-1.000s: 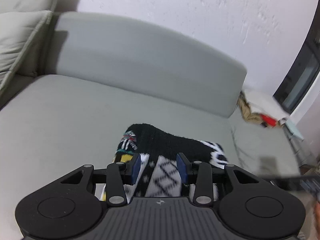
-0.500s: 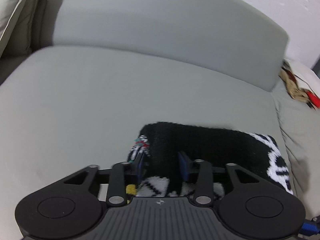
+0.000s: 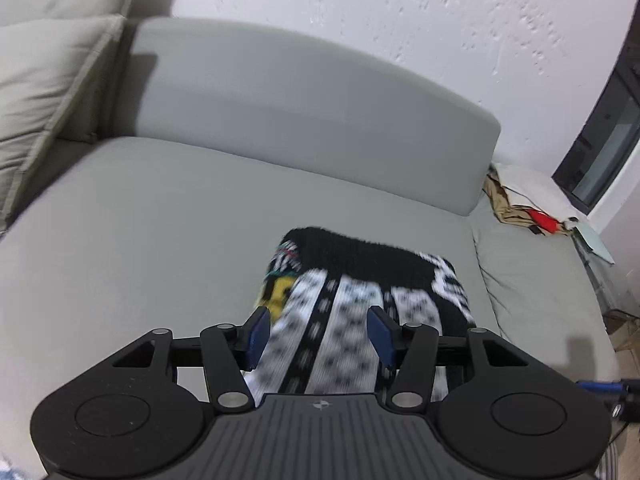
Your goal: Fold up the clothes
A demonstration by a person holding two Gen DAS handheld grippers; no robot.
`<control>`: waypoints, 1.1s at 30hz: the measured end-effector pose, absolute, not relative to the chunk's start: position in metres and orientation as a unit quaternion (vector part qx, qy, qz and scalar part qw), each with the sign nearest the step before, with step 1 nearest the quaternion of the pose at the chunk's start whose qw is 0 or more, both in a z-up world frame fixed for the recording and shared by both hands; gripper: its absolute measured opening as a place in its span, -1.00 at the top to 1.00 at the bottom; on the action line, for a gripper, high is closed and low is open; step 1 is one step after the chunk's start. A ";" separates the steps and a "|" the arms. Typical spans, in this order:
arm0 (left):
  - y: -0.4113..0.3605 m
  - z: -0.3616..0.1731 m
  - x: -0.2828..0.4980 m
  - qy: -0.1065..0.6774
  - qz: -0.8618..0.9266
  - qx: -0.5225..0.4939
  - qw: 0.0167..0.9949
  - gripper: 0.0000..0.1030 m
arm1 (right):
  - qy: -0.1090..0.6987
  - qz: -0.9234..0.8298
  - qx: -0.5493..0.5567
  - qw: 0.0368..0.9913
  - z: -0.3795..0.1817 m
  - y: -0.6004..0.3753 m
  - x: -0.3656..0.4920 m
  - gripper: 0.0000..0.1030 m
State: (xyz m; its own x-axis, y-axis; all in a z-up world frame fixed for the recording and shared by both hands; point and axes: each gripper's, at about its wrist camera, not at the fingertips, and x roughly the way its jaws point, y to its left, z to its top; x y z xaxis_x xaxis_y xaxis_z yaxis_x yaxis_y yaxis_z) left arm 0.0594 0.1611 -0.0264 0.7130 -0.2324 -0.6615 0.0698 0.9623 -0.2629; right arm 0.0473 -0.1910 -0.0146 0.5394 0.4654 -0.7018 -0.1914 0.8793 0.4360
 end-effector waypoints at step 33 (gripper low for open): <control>0.147 -0.100 0.080 0.400 -0.056 -0.045 0.914 0.56 | 0.466 0.153 0.060 0.869 -0.080 -0.123 0.098 0.40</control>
